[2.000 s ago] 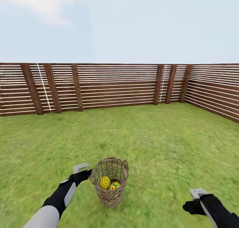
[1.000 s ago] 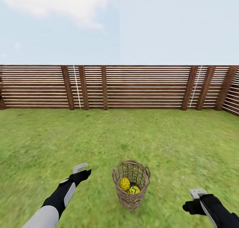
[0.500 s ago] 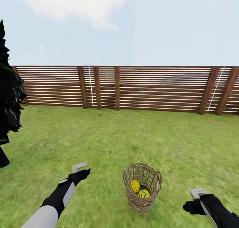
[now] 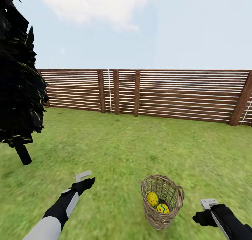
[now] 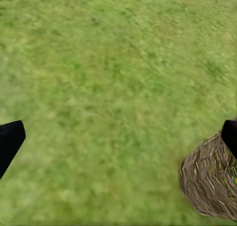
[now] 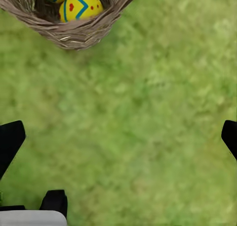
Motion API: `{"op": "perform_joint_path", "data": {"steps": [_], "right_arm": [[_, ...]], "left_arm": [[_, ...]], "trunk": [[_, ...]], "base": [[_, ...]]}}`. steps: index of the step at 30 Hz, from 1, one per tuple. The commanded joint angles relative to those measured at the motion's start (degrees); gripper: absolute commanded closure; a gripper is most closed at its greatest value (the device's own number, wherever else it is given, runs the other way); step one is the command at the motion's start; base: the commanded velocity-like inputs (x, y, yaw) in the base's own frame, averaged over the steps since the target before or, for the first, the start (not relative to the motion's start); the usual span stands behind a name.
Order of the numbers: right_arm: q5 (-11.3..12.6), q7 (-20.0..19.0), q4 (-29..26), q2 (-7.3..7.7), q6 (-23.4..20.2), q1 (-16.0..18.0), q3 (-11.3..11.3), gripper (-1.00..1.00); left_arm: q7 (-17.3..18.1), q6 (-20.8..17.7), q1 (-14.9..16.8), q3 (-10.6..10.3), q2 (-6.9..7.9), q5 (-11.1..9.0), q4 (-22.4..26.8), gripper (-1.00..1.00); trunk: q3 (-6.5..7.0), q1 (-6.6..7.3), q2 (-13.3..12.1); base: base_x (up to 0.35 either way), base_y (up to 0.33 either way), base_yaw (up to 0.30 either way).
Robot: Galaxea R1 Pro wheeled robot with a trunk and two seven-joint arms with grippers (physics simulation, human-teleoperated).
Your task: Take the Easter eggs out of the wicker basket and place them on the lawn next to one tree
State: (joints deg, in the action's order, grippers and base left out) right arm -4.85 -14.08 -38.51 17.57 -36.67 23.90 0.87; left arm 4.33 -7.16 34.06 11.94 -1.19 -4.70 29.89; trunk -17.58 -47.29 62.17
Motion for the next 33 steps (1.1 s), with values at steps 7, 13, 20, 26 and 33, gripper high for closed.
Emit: {"op": "perform_joint_path", "data": {"steps": [7,13,20,26,33], "right_arm": [[-0.43,-0.42,-0.2,0.01,-0.19,0.01,0.13,-1.0],[-0.43,-0.46,-0.23,0.01,-0.17,0.01,0.16,-1.0],[-0.42,-0.5,-0.42,0.01,-0.17,0.01,0.18,-1.0],[-0.42,-0.46,-0.43,0.01,-0.16,0.01,0.11,-1.0],[-0.42,-0.46,-0.43,0.01,-0.2,0.01,0.09,-1.0]], "left_arm": [[0.41,-0.48,0.04,0.54,0.85,-0.66,0.08,-1.0],[0.41,-0.49,0.04,0.51,0.84,-0.67,0.08,-1.0],[0.41,-0.49,0.04,0.45,0.8,-0.66,0.0,-1.0],[0.41,-0.49,0.04,0.53,0.83,-0.66,0.0,-1.0],[0.41,-0.5,0.04,0.47,0.83,-0.66,0.0,-1.0]], "trunk": [[-0.07,-0.02,0.05],[-0.07,-0.02,0.05],[-0.07,-0.02,0.05],[-0.07,-0.02,0.05],[-0.07,-0.02,0.05]], "base": [[0.289,0.0,0.146],[0.333,0.0,0.005],[0.333,0.0,0.0],[0.334,0.075,0.0],[0.254,0.097,0.0]]}}
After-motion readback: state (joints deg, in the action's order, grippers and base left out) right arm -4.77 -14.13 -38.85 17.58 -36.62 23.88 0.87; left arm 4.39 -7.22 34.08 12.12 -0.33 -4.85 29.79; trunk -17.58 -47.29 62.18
